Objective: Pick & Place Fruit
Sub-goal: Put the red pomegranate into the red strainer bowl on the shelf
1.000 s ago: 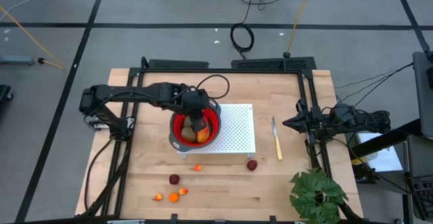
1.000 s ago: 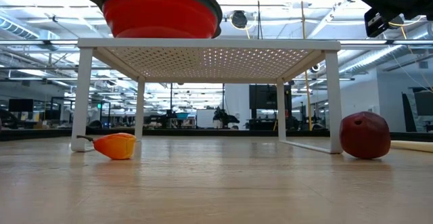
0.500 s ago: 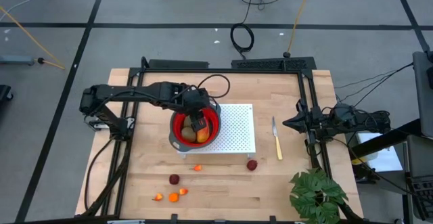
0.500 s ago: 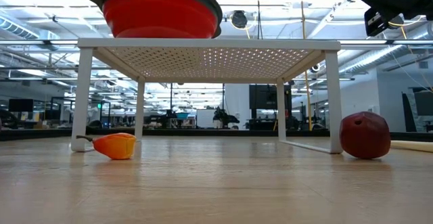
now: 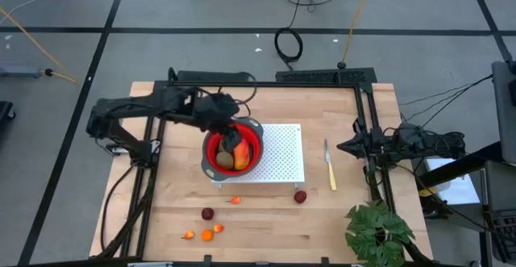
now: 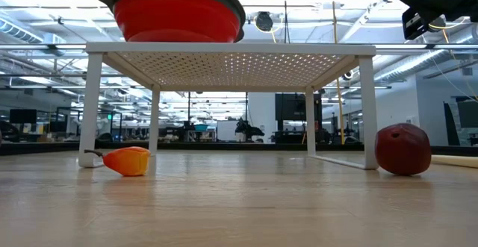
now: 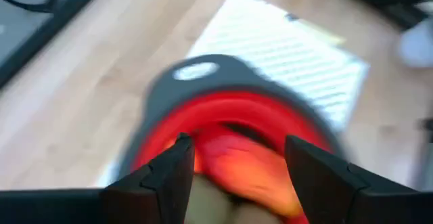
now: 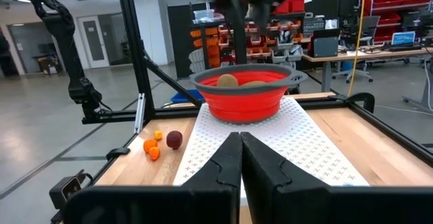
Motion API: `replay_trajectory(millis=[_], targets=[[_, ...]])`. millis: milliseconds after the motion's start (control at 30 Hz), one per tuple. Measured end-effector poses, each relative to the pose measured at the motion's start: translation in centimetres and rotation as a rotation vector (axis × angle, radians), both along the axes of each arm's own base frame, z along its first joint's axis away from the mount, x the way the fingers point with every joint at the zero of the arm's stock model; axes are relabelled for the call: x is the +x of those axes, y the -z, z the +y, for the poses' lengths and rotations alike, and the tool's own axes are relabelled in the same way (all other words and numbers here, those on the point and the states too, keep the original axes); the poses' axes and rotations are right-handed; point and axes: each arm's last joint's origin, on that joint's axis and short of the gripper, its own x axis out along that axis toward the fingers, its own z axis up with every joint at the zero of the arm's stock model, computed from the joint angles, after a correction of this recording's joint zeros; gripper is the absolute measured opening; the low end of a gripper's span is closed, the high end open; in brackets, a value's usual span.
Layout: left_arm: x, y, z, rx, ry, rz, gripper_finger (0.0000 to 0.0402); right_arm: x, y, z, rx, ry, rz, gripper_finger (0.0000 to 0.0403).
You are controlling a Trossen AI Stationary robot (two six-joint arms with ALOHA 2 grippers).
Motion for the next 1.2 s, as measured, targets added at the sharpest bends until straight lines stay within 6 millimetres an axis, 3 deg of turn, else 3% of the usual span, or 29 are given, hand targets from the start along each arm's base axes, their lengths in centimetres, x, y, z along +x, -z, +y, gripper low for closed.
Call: replay_trajectory(millis=[167,367,667,1000,1200], targets=[[-0.5,-1.5,-3.0,-0.124,-0.034,-0.051,0.0229,0.0,0.0,0.0,0.002,-0.002,0.001,0.0000],[-1.4,-1.4,-7.4,-0.289,-0.066,-0.030,0.0230,0.0,0.0,0.0,0.003,-0.002,0.001,0.0000],[-3.2,-1.5,-12.5,-0.357,-0.201,-0.082,0.0230,0.0,0.0,0.0,0.003,-0.003,0.001,0.0000],[-2.3,1.1,-16.4,-0.444,-0.282,0.010,0.0230,0.0,0.0,0.0,0.003,-0.002,0.002,0.0000],[-1.2,2.9,-18.0,-0.407,-0.270,0.059,0.0230,0.0,0.0,0.0,0.003,-0.003,0.001,0.0000]])
